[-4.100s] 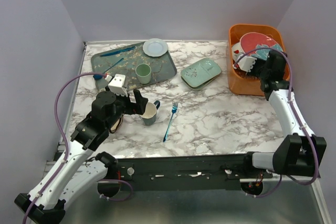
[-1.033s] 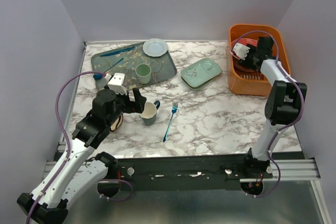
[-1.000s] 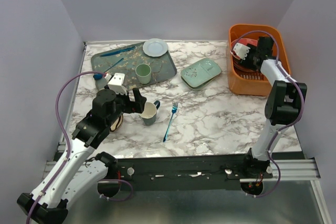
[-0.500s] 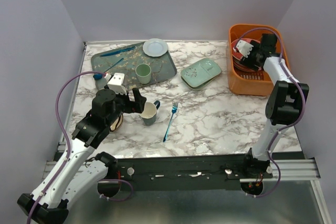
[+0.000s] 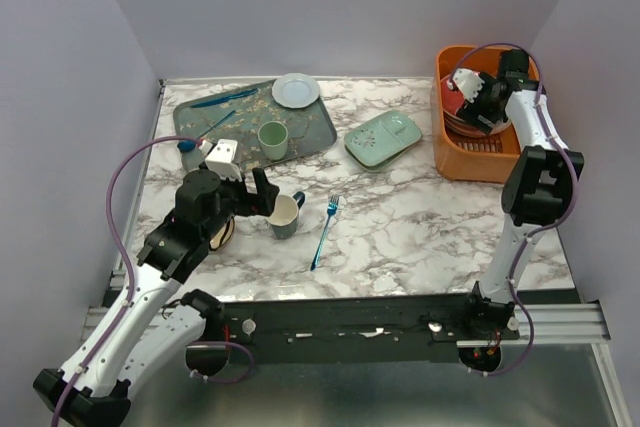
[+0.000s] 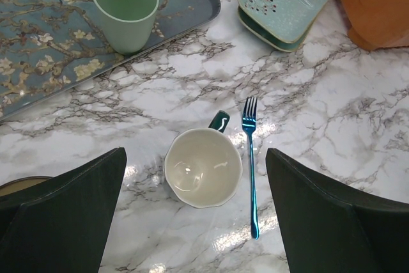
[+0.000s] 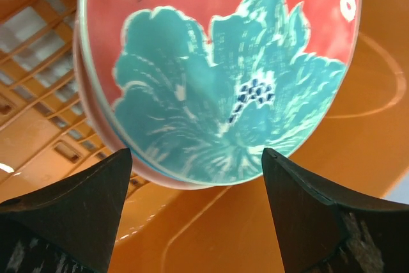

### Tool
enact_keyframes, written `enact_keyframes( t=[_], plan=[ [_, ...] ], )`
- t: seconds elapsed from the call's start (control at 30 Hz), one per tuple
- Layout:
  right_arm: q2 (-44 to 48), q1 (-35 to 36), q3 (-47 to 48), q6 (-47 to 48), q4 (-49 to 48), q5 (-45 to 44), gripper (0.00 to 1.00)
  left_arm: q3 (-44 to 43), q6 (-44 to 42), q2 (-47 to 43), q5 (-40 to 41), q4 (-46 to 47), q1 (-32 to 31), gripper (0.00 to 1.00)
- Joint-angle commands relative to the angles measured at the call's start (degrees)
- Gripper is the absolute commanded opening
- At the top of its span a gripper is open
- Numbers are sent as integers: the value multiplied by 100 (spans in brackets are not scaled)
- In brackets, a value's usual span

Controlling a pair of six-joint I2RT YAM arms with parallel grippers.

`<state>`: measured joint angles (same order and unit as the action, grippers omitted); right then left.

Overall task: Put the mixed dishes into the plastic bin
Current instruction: Place the plate in the plastic bin.

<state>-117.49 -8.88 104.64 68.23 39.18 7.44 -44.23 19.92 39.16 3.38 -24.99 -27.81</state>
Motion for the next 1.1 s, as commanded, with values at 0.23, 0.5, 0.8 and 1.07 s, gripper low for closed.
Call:
enact_keyframes(
  t=[0.23, 0.5, 0.8, 1.07],
  plan=[
    [-802, -113, 1506, -1135, 1329, 248, 90, 46, -41, -75, -162, 74, 30, 99],
    [-451, -271, 1358, -2172, 1268, 1179, 89, 55, -50, -66, -267, 100, 48, 99],
    [630, -324, -144, -4009, -65, 1576, 89, 55, -50, -66, -338, 153, 101, 99],
    [1527, -333, -1147, -5723, -921, 1277, 89, 46, 11, -5, -689, 275, 153, 99]
  ],
)
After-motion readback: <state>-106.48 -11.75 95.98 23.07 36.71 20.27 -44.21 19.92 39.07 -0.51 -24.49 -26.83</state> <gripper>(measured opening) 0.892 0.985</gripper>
